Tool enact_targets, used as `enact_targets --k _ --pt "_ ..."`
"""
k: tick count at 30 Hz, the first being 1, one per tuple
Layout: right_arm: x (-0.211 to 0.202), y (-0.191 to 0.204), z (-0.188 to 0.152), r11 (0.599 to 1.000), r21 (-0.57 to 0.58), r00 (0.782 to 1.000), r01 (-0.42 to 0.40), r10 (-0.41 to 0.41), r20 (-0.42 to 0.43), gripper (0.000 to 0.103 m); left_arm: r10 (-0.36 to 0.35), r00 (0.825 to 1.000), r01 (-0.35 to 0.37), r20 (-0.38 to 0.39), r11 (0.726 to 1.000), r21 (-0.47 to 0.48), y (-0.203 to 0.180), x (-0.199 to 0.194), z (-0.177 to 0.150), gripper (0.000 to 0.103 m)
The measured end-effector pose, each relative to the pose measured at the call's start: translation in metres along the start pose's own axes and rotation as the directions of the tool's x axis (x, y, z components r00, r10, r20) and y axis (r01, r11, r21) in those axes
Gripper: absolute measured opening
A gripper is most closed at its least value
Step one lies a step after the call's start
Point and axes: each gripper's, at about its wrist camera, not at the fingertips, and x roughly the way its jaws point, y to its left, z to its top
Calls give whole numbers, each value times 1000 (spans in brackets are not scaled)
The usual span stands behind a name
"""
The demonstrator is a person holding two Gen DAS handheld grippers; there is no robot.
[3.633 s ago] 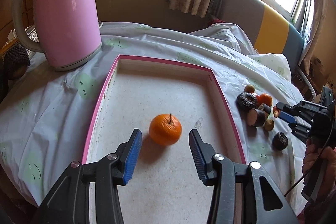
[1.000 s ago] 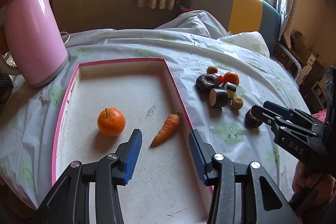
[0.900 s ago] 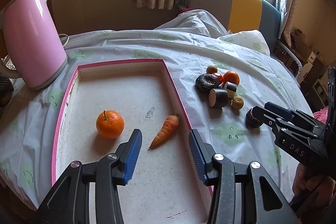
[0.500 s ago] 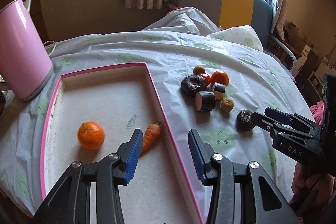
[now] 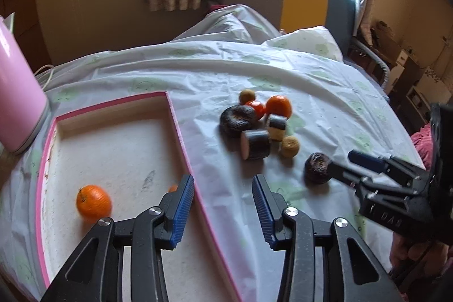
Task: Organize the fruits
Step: 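Move the left gripper toward the eggplant slice near the fruit pile, then grasp the eggplant slice with the left gripper and set it in the tray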
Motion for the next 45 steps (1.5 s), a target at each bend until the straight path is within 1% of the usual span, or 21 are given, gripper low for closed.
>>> enact_targets --k 3,5,6,7,8,11,15,17,19,22,25,26,27,28,31,32,37,43,45 --pt "1 -2 -6 1000 -8 1000 -11 11 -12 54 -42 999 41 -22 999 -13 -3 10 7 44" --pt "5 -1 -6 1000 -12 1000 -5 5 -17 55 -46 998 45 -42 999 -31 -3 18 11 44" --pt "8 0 -5 1000 -18 1000 -11 11 -23 56 -50 997 48 -54 998 -40 -3 22 13 44" --pt "10 2 -5 1000 -26 999 -18 17 -30 61 -55 997 52 -60 997 -51 -2 25 15 44" --pt "12 4 -6 999 -36 999 -15 14 -31 63 -57 996 53 -63 997 -59 -2 27 17 44" --pt "16 10 -10 997 -72 999 0 -2 -34 63 -70 996 66 -61 995 -70 -4 31 21 44" --pt "19 12 -12 997 -78 999 25 -27 -23 63 -82 993 76 -80 995 -71 -13 45 27 44" --pt "20 12 -12 997 -77 999 20 -22 -25 63 -91 992 84 -89 994 -74 -18 51 29 44" --pt "22 13 -11 997 -81 1000 19 -21 -16 63 -80 992 74 -97 995 -64 -22 59 32 44" --pt "26 12 -9 997 -80 1000 24 -25 -9 63 -77 990 68 -114 995 -77 -23 71 34 44" --pt "32 10 -8 998 -64 1000 7 -8 -19 59 -65 989 54 -130 995 -89 -20 82 34 44" --pt "34 9 -9 998 -63 1000 5 -6 -21 59 -70 989 57 -132 994 -96 -19 84 34 42" --pt "34 10 -9 998 -66 1000 7 -8 -14 59 -92 987 77 -133 991 -110 -17 86 33 34" --pt "35 11 -9 998 -70 1000 10 -10 -10 59 -100 986 85 -130 990 -112 -16 86 32 32" --pt "37 11 -10 996 -83 999 33 -33 -2 47 -94 989 81 -117 991 -107 -16 81 29 32" --pt "37 11 -11 996 -83 1000 31 -32 0 46 -93 990 81 -108 991 -109 -16 78 28 32" --pt "39 9 -13 996 -81 1000 24 -24 -4 47 -72 996 69 -48 996 -58 -19 50 19 32" --pt "40 14 -14 993 -107 999 53 -54 -3 47 -53 998 54 33 997 -52 -11 11 11 31" --pt "40 13 -15 993 -109 999 53 -53 0 47 -30 998 34 62 997 -62 -1 -3 7 31"
